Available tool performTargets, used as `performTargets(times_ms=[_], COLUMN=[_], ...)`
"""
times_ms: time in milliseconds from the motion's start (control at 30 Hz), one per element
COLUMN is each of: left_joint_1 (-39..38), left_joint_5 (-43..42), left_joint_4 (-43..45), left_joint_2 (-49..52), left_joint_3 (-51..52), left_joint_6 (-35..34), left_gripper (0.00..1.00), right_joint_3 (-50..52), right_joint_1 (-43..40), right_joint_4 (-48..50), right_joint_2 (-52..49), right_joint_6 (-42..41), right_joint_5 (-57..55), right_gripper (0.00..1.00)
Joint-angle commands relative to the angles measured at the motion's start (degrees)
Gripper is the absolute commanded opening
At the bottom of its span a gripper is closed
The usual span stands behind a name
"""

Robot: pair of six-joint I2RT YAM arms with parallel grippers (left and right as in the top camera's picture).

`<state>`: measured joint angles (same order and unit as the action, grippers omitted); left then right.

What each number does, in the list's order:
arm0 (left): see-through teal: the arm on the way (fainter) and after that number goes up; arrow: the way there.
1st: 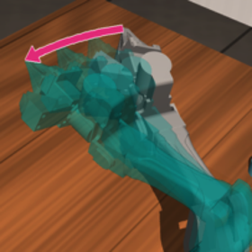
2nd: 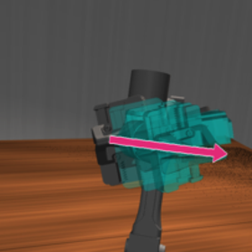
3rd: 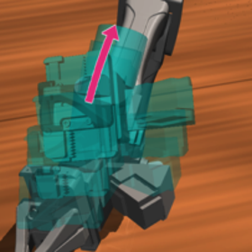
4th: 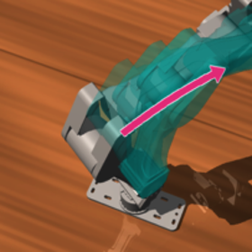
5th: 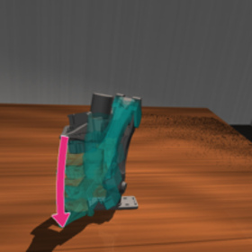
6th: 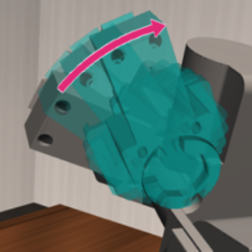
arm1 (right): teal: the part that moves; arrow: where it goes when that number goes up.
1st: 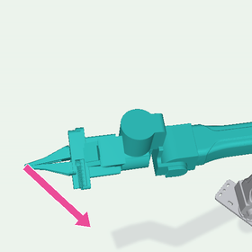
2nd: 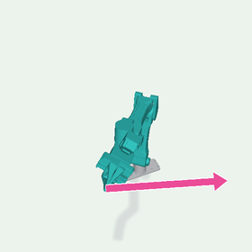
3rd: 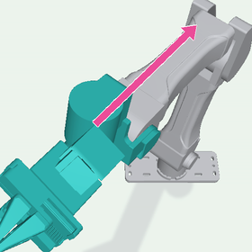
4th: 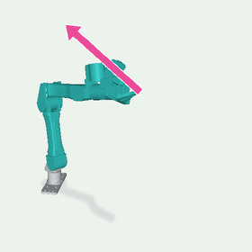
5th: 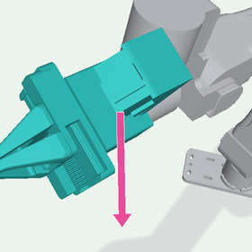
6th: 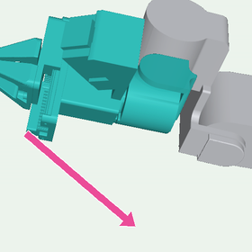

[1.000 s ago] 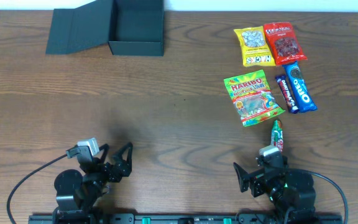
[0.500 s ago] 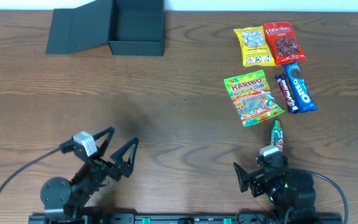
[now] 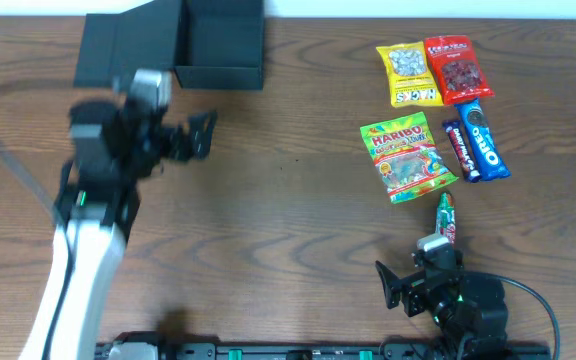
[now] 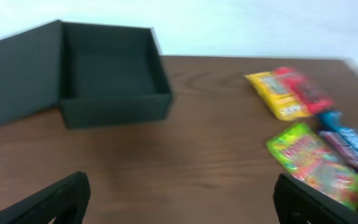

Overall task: Pack container
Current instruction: 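Reach the left gripper to the black box and grip its side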

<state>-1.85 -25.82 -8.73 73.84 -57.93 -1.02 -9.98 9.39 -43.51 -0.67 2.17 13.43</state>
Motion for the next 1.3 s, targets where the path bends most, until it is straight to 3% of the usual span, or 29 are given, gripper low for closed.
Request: performTargets(times_ms=[0,267,467,867,1133,1267], left_joint_1=[-2.8,-5.7,-5.9,-6.9,-7.6,-8.0], left_joint_5=[9.0,17.5,18.9,18.8,16.9,14.6], left_joint_4=[-0.6,-5.9,-6.6,-15.7,-26.8,-36.0], left_joint_2=[10.9,40.1,53.2,56.6,56.5,56.4], left_joint_3=[-10.1,-37.9,-48.2,-48.7,-48.7,-48.7], left_joint_6=[3.6,3.4,0.7,0.8,0.0,-5.0], left_gripper=[0.95,0.96,0.95,0.95,0.95,0.95], right_joint_3=[0.3,0.3,0.3,0.3,0.3,0.3], right_joint_1=[0.4,0.4,0.4,0.4,0.4,0.4], right_joint_4=[0.0,0.0,0.0,0.0,0.0,0.0], right_joint_2=[0.3,0.3,0.3,0.3,0.3,0.3], right_joint_6=[0.9,0.9,0.9,0.9,0.9,0.9], right_joint_5=[-0.1,-0.1,-0.1,-0.1,-0.1,-0.1], right_gripper=[0.99,0.99,0.99,0.99,0.99,0.99])
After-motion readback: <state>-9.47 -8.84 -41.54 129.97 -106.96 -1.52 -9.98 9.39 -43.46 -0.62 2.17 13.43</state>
